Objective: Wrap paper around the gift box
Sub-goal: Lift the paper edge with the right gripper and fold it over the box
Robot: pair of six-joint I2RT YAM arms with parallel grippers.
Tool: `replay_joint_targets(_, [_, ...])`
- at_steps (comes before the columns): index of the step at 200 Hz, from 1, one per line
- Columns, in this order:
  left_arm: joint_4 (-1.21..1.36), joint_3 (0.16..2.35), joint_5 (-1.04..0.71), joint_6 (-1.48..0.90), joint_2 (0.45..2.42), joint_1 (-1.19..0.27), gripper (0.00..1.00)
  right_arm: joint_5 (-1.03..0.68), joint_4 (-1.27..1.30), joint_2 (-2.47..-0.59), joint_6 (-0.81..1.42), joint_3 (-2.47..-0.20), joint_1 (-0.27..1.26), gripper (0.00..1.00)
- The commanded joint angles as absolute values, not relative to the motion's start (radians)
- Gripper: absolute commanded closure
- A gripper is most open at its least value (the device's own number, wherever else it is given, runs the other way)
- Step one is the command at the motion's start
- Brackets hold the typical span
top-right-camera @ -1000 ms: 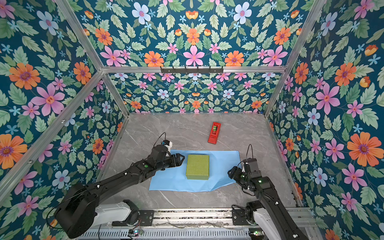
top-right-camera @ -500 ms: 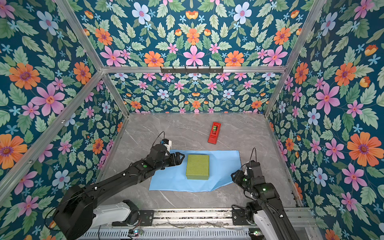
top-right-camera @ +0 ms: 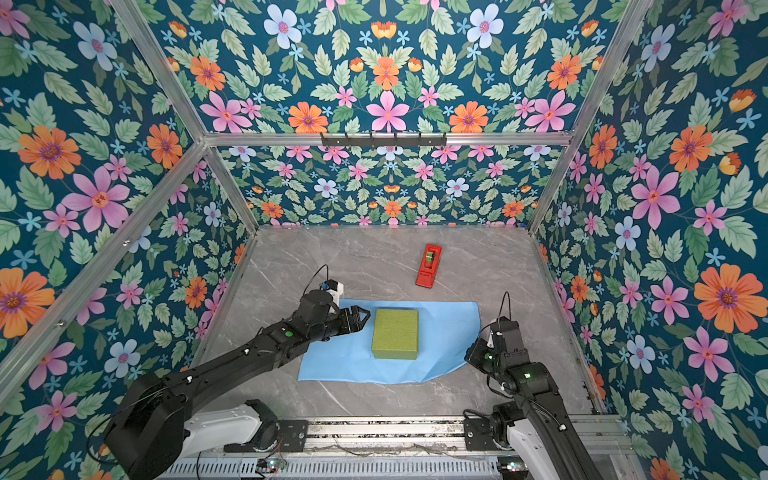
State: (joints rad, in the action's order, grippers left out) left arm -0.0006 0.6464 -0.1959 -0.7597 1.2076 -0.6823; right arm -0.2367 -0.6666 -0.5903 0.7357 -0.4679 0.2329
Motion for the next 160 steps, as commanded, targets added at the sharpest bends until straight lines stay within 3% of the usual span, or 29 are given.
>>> replay_joint_targets(1, [0.023, 0.666, -0.253, -0.804, 1.198, -0.690, 0.16, -0.225, -0.612, -0.611, 0.700, -0.501, 0.298, 1.00])
replay_joint_targets(69, [0.090, 0.746, -0.347, -0.854, 1.271, -0.720, 0.17, -0.069, -0.497, -0.808, 0.642, -0.635, 0.663, 1.00])
replay_joint_targets(110, [0.136, 0.821, -0.413, -0.855, 1.373, -0.767, 0.18, -0.032, -0.403, -0.923, 0.640, -0.672, 0.809, 1.00])
replay_joint_targets(160, [0.202, 0.897, -0.524, -0.895, 1.514, -0.792, 0.31, -0.012, -0.314, -0.993, 0.668, -0.666, 0.902, 1.00])
